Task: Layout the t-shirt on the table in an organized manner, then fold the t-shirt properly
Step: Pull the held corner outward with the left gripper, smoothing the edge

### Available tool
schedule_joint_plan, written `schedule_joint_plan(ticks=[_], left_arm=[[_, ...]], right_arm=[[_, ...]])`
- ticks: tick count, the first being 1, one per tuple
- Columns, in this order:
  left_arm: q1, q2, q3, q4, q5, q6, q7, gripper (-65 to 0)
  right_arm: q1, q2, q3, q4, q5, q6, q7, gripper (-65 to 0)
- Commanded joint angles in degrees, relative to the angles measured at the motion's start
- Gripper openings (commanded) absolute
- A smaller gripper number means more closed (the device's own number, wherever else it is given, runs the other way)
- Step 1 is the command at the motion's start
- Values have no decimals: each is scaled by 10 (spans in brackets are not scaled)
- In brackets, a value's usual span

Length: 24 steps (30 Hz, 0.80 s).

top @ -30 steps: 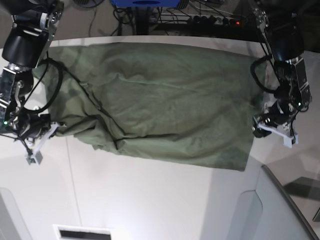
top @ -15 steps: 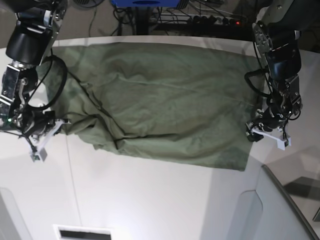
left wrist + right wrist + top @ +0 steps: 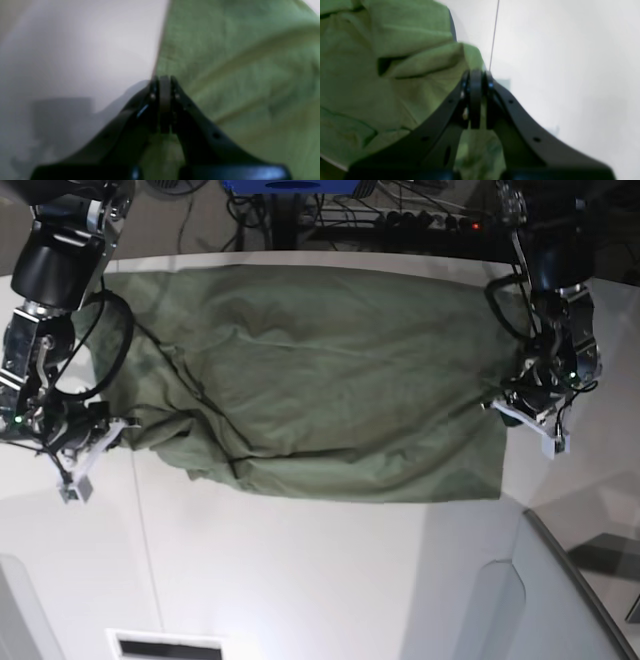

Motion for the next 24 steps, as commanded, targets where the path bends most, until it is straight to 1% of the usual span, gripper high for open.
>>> schedule_joint_plan(ticks=[1, 6, 12, 15, 21, 22, 24], left_arm=[[-3, -10, -2, 42, -8, -1, -9, -650], [75, -9, -2, 187, -8, -1, 25, -650], [165, 0, -2, 323, -8, 0, 94, -650], [193, 0, -2, 342, -4, 0, 107, -650], [200, -3, -2, 321, -4, 0, 108, -650], [206, -3, -3, 322, -4, 1, 108, -638], [213, -2, -4, 330, -4, 1, 108, -472]], right_arm=[[13, 6, 0, 11, 7, 2, 10, -650], [13, 5, 0, 10, 7, 2, 10, -650], [13, 5, 0, 10, 7, 2, 10, -650], [12, 5, 0, 9, 7, 2, 10, -650], [12, 5, 0, 10, 7, 2, 9, -650], [12, 5, 0, 10, 7, 2, 9, -650], [12, 5, 0, 10, 7, 2, 9, -650]])
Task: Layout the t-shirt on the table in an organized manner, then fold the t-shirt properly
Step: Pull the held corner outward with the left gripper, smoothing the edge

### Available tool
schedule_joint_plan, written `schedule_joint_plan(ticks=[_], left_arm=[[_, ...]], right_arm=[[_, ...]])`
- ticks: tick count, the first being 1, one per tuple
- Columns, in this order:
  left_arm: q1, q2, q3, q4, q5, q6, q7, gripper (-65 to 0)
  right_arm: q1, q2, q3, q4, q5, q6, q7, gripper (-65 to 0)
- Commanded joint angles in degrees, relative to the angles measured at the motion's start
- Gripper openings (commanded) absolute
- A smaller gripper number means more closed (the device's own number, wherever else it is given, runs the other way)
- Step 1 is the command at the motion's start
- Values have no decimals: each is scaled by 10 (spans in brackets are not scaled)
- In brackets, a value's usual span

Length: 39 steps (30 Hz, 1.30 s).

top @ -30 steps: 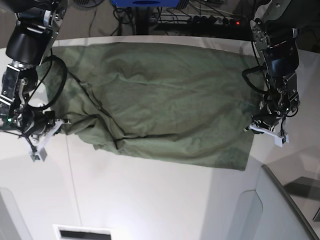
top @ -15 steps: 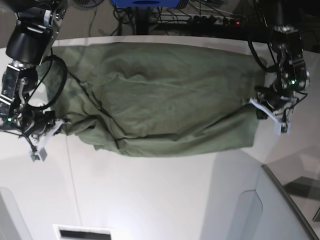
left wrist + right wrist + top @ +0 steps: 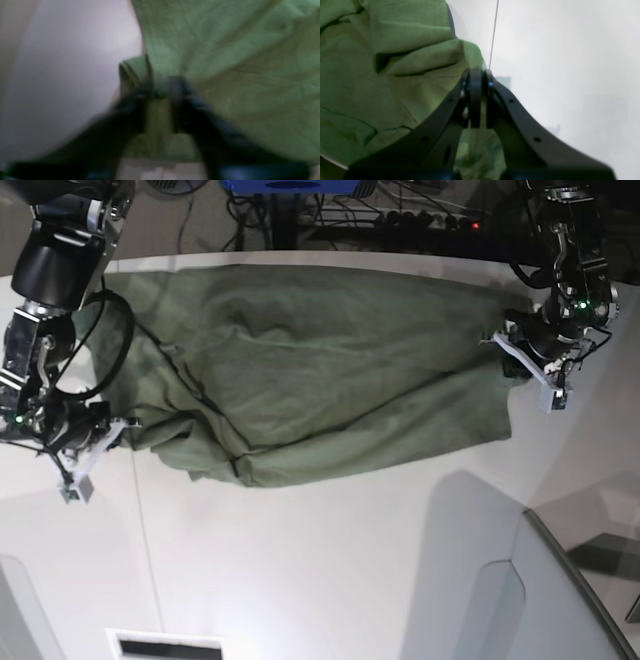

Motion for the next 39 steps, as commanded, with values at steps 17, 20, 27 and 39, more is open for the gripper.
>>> schedule_joint_plan(ticks=[17, 20, 27, 39], left_arm=[[-249, -21, -121, -267, -1, -59, -41, -163], [-286, -32, -115, -342, -1, -75, -63, -165], [-303, -37, -28, -428, -2, -74, -128, -165], [-315, -38, -24, -533, -1, -74, -207, -336]], right_arm=[[12, 6, 0, 10, 5, 2, 7, -650], [12, 6, 0, 10, 5, 2, 5, -650], [12, 9, 0, 10, 5, 2, 7, -650], [12, 10, 0, 10, 5, 2, 8, -650]])
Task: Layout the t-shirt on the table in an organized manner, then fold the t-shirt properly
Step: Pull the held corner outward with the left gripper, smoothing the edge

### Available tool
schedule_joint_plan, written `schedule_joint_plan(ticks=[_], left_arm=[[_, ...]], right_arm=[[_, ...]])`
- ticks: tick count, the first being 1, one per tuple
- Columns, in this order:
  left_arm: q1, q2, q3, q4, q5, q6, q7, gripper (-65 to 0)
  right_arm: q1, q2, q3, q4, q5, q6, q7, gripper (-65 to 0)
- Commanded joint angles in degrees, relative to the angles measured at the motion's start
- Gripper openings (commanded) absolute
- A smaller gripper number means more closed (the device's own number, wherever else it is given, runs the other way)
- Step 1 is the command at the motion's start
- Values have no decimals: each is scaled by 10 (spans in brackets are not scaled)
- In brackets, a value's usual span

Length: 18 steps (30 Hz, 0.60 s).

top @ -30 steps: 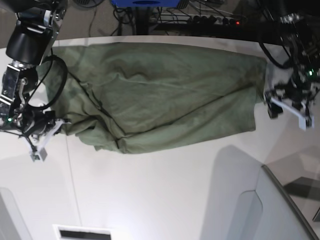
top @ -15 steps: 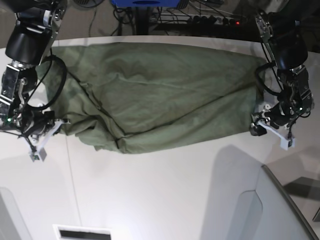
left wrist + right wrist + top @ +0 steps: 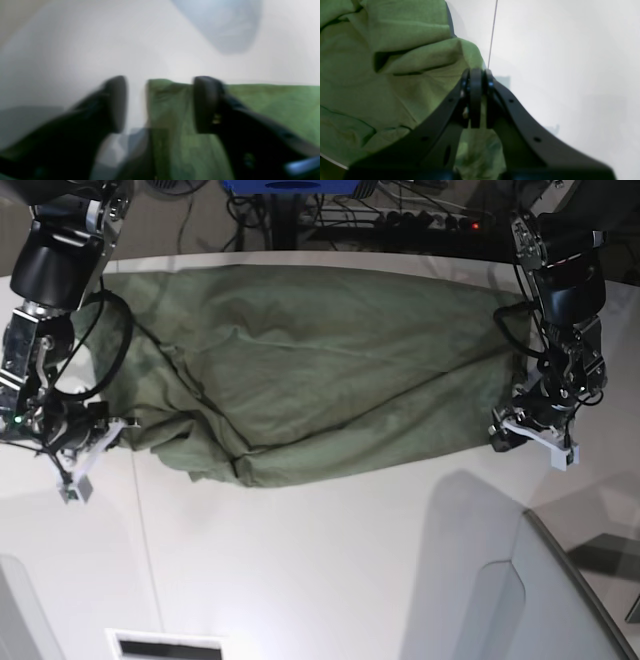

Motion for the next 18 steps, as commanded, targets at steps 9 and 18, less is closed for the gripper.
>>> schedule_joint_plan(ticks=[9, 18], left_arm=[[-2, -1, 0, 3, 7, 1, 23, -650], [-49, -6, 0, 5, 7, 1, 28, -650]], right_arm=[[12, 6, 0, 10, 5, 2, 10, -650], [30, 9, 0, 9, 5, 2, 12, -650]])
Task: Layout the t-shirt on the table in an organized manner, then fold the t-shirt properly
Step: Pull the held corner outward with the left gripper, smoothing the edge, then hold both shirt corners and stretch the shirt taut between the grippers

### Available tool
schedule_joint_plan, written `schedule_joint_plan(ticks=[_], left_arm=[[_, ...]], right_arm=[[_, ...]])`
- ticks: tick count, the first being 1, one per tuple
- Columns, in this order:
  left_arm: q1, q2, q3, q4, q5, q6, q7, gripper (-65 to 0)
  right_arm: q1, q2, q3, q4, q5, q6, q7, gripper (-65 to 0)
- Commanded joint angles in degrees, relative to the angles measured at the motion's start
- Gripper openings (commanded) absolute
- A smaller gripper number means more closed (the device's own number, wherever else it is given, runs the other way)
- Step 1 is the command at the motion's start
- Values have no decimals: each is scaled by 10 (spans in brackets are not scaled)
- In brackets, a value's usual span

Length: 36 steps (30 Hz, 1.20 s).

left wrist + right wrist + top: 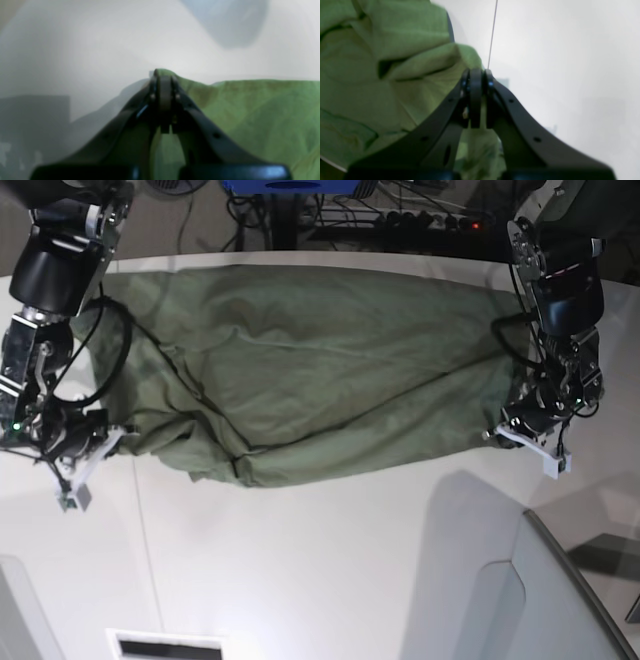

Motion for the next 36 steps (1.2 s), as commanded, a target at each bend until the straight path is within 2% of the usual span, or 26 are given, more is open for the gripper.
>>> schedule_joint_plan(ticks=[1, 7, 13, 20, 23, 25, 31, 36], left_arm=[[-24, -11, 0, 9, -7, -3, -12, -650], [-56, -23, 0, 101, -8, -3, 64, -650], [-88, -25, 0, 187, -7, -3, 126, -650], [-88, -23, -1, 204, -9, -3, 128, -650], [-83, -25, -4, 218, -10, -3, 130, -650], [-83, -26, -5, 224, -9, -3, 130, -650], [-82, -26, -2, 224, -8, -3, 131, -650], [-82, -26, 0, 221, -8, -3, 131, -650]], right_arm=[[16, 8, 0, 9, 7, 2, 10, -650], [41, 31, 0, 1, 7, 3, 30, -650], [71, 34, -1, -14, 7, 4, 44, -650], [79, 35, -1, -42, 6, 4, 121, -650], [80, 45, -2, -55, 6, 4, 148, -650], [86, 48, -16, -64, 6, 4, 162, -650], [89, 83, -87, -84, 6, 4, 210, -650], [92, 89, -92, -115, 6, 4, 243, -650]])
